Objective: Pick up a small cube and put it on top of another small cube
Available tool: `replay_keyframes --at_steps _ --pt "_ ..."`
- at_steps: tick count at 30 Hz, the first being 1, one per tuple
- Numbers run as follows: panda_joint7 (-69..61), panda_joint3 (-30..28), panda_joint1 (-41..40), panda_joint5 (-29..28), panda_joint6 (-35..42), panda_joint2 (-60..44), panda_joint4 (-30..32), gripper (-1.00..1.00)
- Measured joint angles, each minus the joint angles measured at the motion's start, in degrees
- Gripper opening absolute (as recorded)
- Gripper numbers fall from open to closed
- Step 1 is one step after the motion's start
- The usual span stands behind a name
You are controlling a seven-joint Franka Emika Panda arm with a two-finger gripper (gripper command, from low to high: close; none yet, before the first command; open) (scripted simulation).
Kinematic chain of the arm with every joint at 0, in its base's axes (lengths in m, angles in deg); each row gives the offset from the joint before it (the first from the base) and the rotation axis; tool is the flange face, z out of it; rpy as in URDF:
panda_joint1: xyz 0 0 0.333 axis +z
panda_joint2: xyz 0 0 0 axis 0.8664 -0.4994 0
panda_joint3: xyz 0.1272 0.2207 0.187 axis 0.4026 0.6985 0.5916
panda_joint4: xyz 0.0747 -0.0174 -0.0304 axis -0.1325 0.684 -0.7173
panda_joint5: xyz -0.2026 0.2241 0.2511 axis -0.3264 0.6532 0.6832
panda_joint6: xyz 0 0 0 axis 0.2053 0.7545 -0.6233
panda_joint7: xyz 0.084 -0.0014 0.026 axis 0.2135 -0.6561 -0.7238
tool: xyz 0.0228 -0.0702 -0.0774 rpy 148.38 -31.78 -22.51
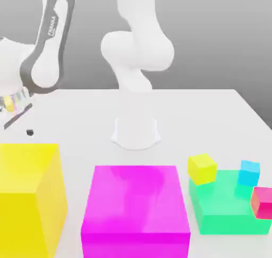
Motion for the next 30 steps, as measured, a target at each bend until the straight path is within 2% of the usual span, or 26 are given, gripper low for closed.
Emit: replay_keyframes --at_steps 2,6,12,13,19,22,26,30 --pt "2.61 -0.11 0.69 0.21 -3.52 0.03 2.41 0.0" --pt "-0.75 1.86 -0.16 6.33 -8.13 -4.3 2.53 0.0" --pt "-7.92 12.46 -8.44 16.08 -14.96 -13.0 0.79 0.0" --pt "-8.24 14.03 -9.88 16.53 -15.88 -14.1 0.62 -1.0" --pt "-8.44 14.87 -10.63 16.84 -16.41 -14.65 0.52 -1.0" --pt "-6.66 11.65 -8.02 14.4 -14.33 -12.01 1.0 -1.0" --pt "-1.4 6.49 -4.6 7.28 -10.01 -6.3 2.18 -1.0" --pt "3.18 4.54 -4.29 1.11 -5.5 -0.58 3.43 -1.0"
